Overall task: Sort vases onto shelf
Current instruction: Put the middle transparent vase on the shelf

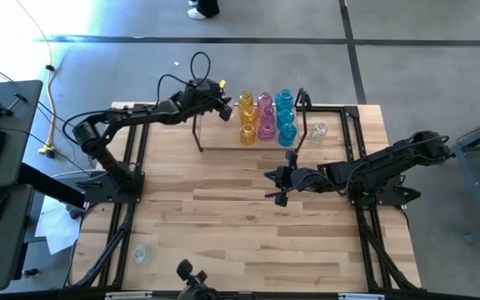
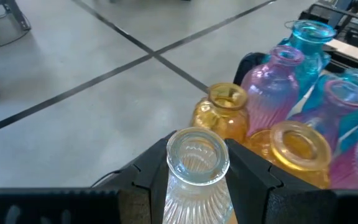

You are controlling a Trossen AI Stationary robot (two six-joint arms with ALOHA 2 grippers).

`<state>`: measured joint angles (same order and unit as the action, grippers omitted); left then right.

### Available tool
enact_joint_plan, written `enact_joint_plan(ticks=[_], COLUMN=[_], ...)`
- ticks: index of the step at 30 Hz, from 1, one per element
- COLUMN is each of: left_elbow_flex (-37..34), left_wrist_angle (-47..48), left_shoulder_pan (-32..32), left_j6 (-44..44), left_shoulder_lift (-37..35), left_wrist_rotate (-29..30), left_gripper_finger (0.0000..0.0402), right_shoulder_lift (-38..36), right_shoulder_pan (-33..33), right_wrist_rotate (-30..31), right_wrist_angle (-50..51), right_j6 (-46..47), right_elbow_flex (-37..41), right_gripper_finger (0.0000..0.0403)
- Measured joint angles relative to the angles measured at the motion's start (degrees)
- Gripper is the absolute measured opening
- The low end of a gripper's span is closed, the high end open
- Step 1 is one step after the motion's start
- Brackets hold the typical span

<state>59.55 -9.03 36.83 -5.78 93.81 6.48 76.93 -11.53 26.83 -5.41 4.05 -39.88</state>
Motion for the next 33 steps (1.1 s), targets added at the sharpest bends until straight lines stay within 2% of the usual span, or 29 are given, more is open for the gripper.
enact_joint_plan(ticks=[33], left_elbow_flex=[0.0], left_wrist_angle=[-2.3], left_shoulder_pan=[0.3], left_j6=[0.9], left_shoulder_lift=[2.3], left_wrist_rotate=[0.3], left_gripper_finger=[0.0117], right_shoulder_lift=[0.0], right_shoulder_pan=[0.0], right_wrist_rotate=[0.0], right_wrist_angle=[-0.1], right_j6=[0.0], right_elbow_flex=[0.0], right_gripper_finger=[0.0])
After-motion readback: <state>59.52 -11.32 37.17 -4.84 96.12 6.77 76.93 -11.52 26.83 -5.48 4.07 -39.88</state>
